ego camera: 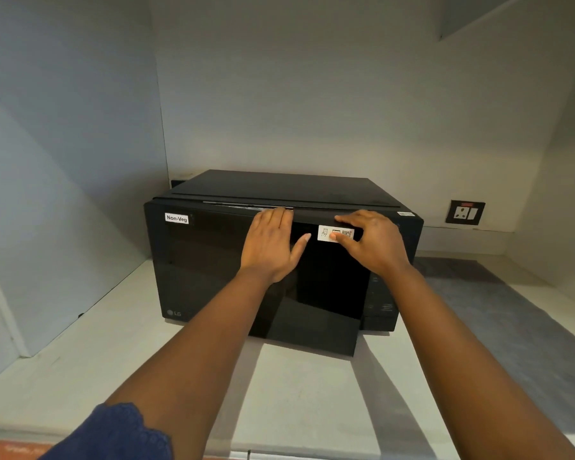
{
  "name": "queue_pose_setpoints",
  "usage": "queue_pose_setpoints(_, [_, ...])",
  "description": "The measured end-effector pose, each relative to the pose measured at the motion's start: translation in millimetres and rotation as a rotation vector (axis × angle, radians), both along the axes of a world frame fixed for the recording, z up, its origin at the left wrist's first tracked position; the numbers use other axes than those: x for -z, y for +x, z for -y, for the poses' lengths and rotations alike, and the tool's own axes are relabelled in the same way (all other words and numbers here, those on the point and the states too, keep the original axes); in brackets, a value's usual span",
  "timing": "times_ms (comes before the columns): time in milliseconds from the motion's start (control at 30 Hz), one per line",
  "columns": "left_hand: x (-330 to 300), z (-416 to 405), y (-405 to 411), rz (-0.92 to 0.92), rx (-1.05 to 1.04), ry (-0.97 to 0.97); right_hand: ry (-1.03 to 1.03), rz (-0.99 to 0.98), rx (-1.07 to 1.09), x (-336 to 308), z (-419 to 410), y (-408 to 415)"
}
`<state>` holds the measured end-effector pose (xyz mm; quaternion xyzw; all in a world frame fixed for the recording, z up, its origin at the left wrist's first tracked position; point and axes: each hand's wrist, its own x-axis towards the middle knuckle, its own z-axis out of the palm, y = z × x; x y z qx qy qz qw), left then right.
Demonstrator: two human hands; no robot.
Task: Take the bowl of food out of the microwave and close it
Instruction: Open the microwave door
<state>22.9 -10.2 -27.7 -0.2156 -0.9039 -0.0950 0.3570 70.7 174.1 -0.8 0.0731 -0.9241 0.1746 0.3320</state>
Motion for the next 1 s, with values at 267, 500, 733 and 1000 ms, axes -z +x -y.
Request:
queue_pose_setpoints(267, [-19.6,12.7,28.4,-0.109,0.01,0.26,-0.017,0.129,-0.253,-15.5,4.3,36.8])
queue_pose_setpoints(500, [-48.4,46.3,52.0,0.021,-0.123,0.177,-0.09,0.302,-0.565,-32.9,20.8,65.6])
queue_pose_setpoints(733, [-60.0,92.3,75.5,0.186,-0.264,0.053,-0.216,0.288,-0.886,-21.5,65.6,78.6])
queue_pose_setpoints(1000, [-80.1,145.5,110.3,0.386,-0.304,-0.083,-0.202,0.303,-1.136,-8.1,146.6,88.8])
